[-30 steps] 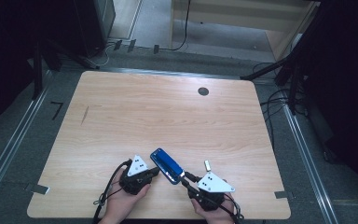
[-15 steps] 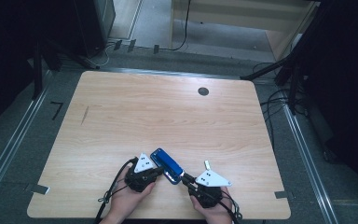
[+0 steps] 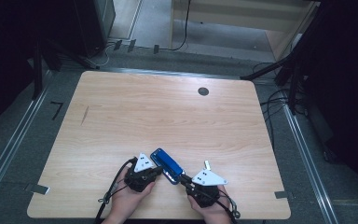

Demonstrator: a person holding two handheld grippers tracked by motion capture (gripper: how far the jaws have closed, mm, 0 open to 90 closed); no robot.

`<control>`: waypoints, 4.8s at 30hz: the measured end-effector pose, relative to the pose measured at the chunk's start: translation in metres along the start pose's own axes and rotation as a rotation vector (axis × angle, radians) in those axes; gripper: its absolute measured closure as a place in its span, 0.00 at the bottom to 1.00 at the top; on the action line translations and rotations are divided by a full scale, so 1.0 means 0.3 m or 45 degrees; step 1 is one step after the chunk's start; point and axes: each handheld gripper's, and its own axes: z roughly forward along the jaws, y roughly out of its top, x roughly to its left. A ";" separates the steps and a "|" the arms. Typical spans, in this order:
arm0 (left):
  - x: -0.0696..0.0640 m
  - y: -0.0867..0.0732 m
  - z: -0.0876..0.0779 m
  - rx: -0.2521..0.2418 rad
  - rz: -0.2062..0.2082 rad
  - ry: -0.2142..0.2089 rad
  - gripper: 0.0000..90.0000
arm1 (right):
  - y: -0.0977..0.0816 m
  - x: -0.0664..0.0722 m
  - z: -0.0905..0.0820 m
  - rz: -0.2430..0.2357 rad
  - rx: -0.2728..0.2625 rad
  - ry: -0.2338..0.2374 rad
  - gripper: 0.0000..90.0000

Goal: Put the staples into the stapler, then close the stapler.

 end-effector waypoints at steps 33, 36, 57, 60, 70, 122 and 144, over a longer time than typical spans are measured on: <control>-0.001 0.000 0.001 -0.003 0.013 -0.011 1.00 | 0.007 -0.002 -0.002 0.012 -0.008 0.003 0.99; -0.003 0.000 0.002 -0.006 0.018 -0.008 1.00 | 0.007 -0.004 -0.002 0.014 -0.008 0.005 1.00; -0.014 0.014 0.014 -0.060 0.048 0.006 1.00 | 0.000 -0.002 0.002 -0.010 0.016 -0.016 1.00; -0.013 0.014 0.013 -0.056 0.048 0.002 1.00 | 0.001 -0.003 0.002 -0.010 0.014 -0.020 1.00; -0.016 0.014 0.013 -0.055 0.073 0.021 1.00 | 0.001 -0.001 0.003 -0.010 0.016 -0.019 1.00; -0.012 0.014 0.013 -0.055 0.068 0.004 1.00 | 0.154 0.031 -0.018 -0.088 -0.178 -0.037 1.00; -0.015 0.014 0.013 -0.053 0.086 0.011 1.00 | 0.229 0.034 0.011 -0.131 -0.196 -0.030 1.00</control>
